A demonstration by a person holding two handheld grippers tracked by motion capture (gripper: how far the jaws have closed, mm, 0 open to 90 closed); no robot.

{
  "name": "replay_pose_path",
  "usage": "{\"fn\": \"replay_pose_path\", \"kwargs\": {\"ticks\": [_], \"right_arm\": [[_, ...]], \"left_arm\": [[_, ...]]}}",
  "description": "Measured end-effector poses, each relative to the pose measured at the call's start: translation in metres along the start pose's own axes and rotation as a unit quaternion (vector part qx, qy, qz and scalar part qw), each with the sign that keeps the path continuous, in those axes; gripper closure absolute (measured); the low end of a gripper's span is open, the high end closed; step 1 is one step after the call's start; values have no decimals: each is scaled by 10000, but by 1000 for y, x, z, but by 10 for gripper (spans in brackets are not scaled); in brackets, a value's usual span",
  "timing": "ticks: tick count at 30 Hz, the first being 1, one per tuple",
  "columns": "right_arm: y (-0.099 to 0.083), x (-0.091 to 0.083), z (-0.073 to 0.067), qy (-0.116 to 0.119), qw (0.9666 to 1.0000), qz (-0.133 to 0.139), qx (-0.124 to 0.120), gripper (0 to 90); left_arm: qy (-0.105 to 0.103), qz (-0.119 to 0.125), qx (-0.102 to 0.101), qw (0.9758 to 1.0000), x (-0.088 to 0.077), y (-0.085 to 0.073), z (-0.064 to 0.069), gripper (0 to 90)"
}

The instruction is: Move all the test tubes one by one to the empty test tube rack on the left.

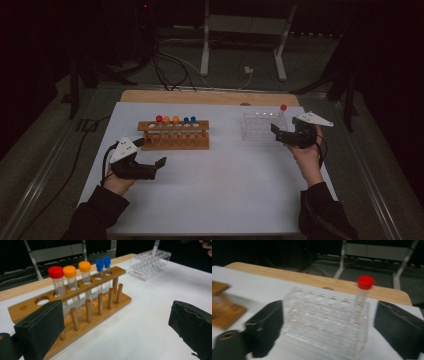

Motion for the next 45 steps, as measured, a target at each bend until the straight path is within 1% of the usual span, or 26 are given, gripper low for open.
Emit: {"fn": "replay_pose_path", "kwargs": {"ticks": [1, 3, 4, 5, 7, 9, 11, 12, 13, 15, 16, 18, 19, 21, 24, 26, 28, 30, 34, 37, 40, 43, 45], "right_arm": [[-1, 4, 4, -71, 10000, -17, 59, 163], [-3, 12, 12, -199, 9997, -85, 131, 180], [-4, 16, 15, -225, 9996, -121, 143, 216], [-5, 20, 19, -284, 9994, -148, 136, 253], [-5, 27, 24, -360, 9991, -157, 170, 306], [-4, 33, 29, -437, 9987, -195, 183, 368], [-4, 40, 33, -499, 9982, -247, 217, 400], [-3, 43, 35, -516, 9980, -281, 230, 439], [-3, 46, 37, -571, 9976, -319, 230, 464], [-2, 50, 39, -589, 9975, -316, 234, 500], [-2, 53, 40, -637, 9971, -354, 205, 528], [-3, 59, 41, -685, 9965, -439, 196, 551], [-4, 61, 42, -722, 9960, -494, 202, 587], [-5, 65, 44, -735, 9956, -525, 258, 609], [-6, 69, 44, -759, 9951, -580, 262, 676], [-5, 70, 45, -749, 9952, -582, 253, 722], [-4, 71, 44, -754, 9952, -592, 209, 742], [-3, 71, 43, -763, 9951, -607, 143, 750], [3, 67, 42, -777, 9955, -519, 127, 753], [11, 60, 41, -759, 9962, -410, 105, 752], [23, 51, 39, -763, 9967, -273, 16, 753], [34, 42, 36, -753, 9970, -164, -81, 753], [38, 37, 33, -745, 9970, -114, -154, 753]], "left_arm": [[-28, -34, 20, 10000, 0, -1, 2, 10], [-66, -52, 61, 9999, 1, -3, 4, 10], [-109, -71, 64, 9999, 2, -4, 6, 10], [-110, -83, 82, 9999, 2, -5, 8, 10], [-152, -117, 93, 9998, 3, -6, 10, 10], [-142, -92, 110, 9998, 3, -5, 11, 10], [-149, -41, 96, 9998, 2, -3, 12, 10], [-154, -29, 86, 9998, 2, -3, 12, 10], [-170, -9, 69, 9998, 2, -3, 12, 10], [-170, -6, 45, 9998, 2, -3, 12, 10], [-172, -4, 53, 9998, 2, -3, 11, 10], [-167, 7, 36, 9999, 2, -3, 11, 10], [-146, 18, 28, 9999, 2, -3, 11, 10], [-155, 27, 27, 9999, 2, -2, 11, 10], [-189, 22, 35, 9998, 2, -2, 11, 10], [-182, 13, 37, 9998, 2, -2, 11, 10], [-172, 13, 21, 9998, 2, -2, 10, 10], [-185, 11, 5, 9998, 2, -3, 10, 10], [-193, 2, 10, 9998, 2, -2, 10, 10], [-214, 14, -5, 9998, 2, -1, 10, 10], [-204, 7, 17, 9998, 0, 0, 9, 10], [-248, -9, 29, 9997, -1, 2, 11, 10], [-313, -5, 29, 9995, -1, 4, 13, 10]]}}
Point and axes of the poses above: each handheld gripper's, and its own axes: x roughly forward along the jaws, y roughly out of its top, z roughly to its right, the point moved 5 cm from there along x, roughly forward along the jaws, and after that the axes turned 2 degrees about -x, right-handed, at the moved point
